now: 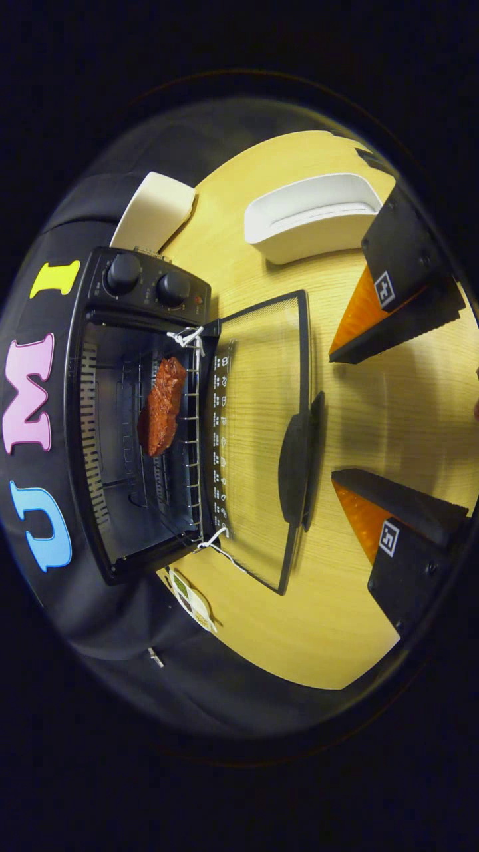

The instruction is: Open the toaster oven, put the food inside, and close the toaster oven door.

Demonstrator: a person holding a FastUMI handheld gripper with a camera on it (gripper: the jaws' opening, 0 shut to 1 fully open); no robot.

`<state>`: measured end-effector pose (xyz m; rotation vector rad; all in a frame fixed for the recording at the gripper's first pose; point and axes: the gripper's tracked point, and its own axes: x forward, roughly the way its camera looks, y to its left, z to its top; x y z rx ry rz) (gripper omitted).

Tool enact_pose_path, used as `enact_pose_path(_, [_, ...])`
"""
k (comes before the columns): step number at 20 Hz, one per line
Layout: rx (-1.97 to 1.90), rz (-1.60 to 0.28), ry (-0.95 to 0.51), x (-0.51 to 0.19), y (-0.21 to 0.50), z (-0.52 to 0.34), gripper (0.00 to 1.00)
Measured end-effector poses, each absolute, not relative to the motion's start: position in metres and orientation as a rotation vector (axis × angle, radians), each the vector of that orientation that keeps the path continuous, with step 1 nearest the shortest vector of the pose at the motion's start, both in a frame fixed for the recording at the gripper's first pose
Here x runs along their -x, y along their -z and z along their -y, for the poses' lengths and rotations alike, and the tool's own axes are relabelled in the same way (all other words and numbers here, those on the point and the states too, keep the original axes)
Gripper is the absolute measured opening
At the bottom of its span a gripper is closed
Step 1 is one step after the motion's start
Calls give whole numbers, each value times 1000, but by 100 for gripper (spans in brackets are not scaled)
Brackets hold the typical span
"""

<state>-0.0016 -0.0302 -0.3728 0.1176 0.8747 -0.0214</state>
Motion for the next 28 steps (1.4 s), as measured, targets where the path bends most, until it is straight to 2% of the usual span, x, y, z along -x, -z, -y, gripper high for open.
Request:
enact_pose_path(10, [-6, -865, -46, -19, 372, 27, 98])
enact_pose_path(18, [-40, -764, -111, -33, 302, 28, 97])
enact_pose_path(28, [-21, -574, -87, -113, 222, 42, 97])
